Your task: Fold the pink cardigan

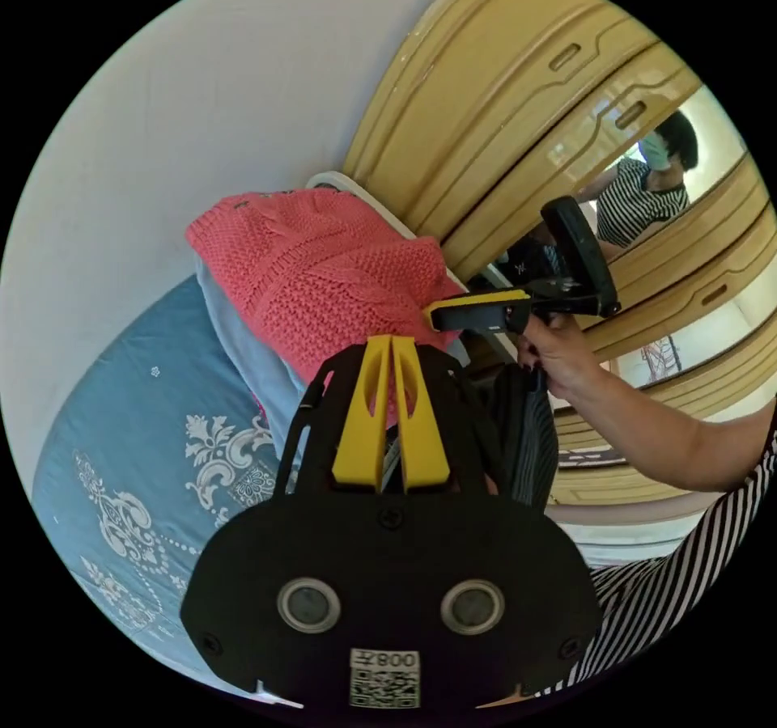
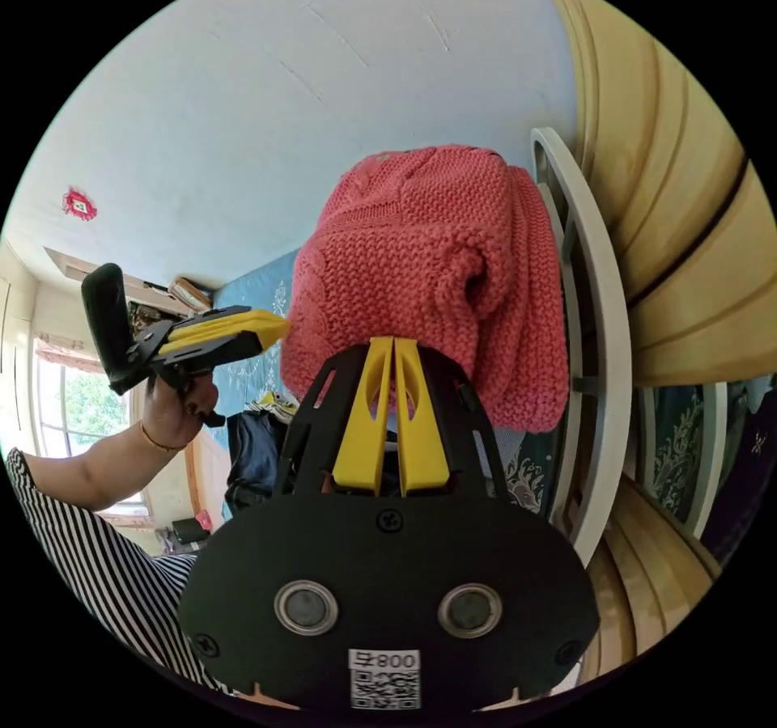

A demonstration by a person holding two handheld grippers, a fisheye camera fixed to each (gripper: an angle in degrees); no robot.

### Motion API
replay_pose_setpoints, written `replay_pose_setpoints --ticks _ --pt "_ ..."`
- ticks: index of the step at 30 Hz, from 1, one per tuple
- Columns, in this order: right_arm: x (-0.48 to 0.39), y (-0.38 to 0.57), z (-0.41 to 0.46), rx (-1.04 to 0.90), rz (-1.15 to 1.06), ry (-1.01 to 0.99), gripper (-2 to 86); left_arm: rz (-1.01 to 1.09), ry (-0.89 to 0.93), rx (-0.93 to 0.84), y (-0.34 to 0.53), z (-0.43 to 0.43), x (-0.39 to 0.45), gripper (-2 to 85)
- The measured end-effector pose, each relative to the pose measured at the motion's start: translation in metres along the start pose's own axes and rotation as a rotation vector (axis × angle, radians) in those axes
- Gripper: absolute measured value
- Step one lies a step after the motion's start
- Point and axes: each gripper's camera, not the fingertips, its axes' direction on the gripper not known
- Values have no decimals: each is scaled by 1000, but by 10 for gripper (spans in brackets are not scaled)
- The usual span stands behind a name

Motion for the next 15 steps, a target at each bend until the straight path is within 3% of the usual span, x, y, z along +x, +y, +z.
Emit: replay_pose_setpoints --ticks 7,15 --pt "-73 72 -72 187 -16 18 1 29 -84 227 52 -177 65 3" --pt "-235 189 -162 445 -206 139 0 89 -509 505 163 -435 137 11"
